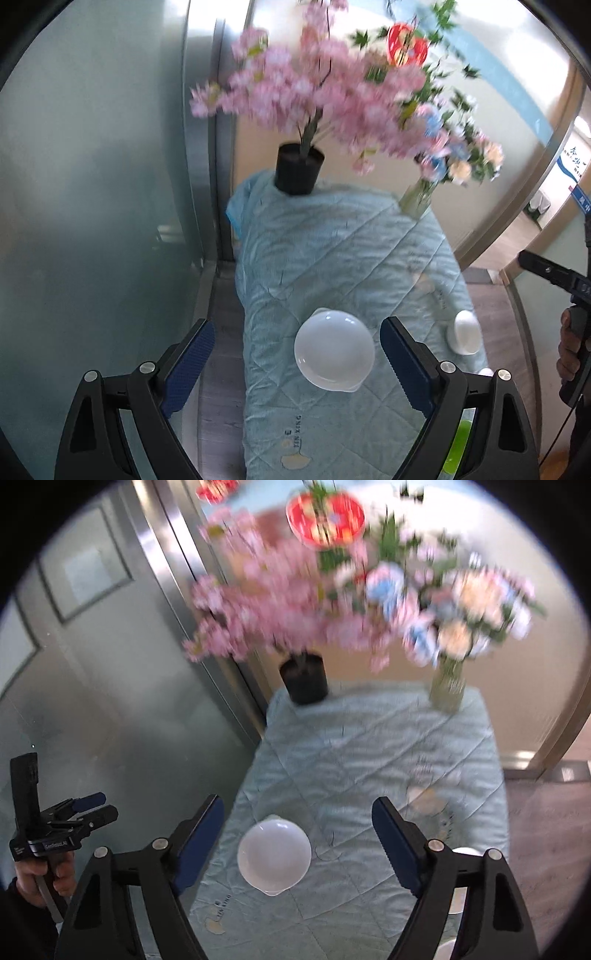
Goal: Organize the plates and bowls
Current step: 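Move the left tool down to the white oval dish rim, then close the left gripper on the white oval dish rim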
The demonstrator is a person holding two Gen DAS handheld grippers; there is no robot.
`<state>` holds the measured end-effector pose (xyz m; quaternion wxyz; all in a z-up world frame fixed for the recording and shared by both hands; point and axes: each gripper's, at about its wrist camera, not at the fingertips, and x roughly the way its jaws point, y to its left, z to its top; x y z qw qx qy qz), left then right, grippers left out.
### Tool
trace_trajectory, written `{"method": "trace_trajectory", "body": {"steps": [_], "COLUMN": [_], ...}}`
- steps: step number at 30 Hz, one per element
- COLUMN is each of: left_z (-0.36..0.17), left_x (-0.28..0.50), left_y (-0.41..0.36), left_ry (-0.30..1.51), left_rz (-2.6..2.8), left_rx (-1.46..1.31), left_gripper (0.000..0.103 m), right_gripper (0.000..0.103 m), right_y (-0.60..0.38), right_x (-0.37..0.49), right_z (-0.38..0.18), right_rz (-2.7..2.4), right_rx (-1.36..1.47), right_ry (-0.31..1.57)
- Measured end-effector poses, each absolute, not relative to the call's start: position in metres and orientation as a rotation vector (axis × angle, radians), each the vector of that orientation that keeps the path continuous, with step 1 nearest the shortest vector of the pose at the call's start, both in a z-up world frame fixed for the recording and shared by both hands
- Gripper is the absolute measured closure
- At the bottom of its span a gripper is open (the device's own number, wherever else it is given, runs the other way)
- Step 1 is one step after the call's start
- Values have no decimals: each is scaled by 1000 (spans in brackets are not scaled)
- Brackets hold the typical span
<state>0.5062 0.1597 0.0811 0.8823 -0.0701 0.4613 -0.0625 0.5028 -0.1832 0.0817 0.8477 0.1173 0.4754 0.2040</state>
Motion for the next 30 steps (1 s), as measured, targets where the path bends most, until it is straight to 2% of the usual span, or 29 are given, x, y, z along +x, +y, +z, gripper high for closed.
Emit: {"method": "trace_trajectory", "body": {"steps": [8, 11, 13, 17, 26, 30], "left_z": [-37, -78, -101, -137, -189, -204], "left_x": [559, 573, 581, 590, 596, 595], "left_y": [139, 130, 124, 111, 104, 108], "left_ry": [1114, 1174, 1206, 1251, 1346, 1383], "left_rz": [-161, -179, -195, -214, -263, -252], "left_rx": [-151, -164, -172, -152, -185, -212], "left_gripper": [14, 17, 18, 21, 53, 68], "right_gripper": [21, 29, 30, 38, 57, 57], "right_y": [-135, -116, -107, -90, -69, -64], "right_x": [526, 523, 520, 519, 519, 518], "right_z": [-40, -85, -109, -140, -174, -177], "right_rz": [469, 503, 521, 534, 561, 557], "right_rx": [202, 178, 174, 164, 200, 226], "right_ry": [1206, 1293, 1333, 1389, 1456, 1440]}}
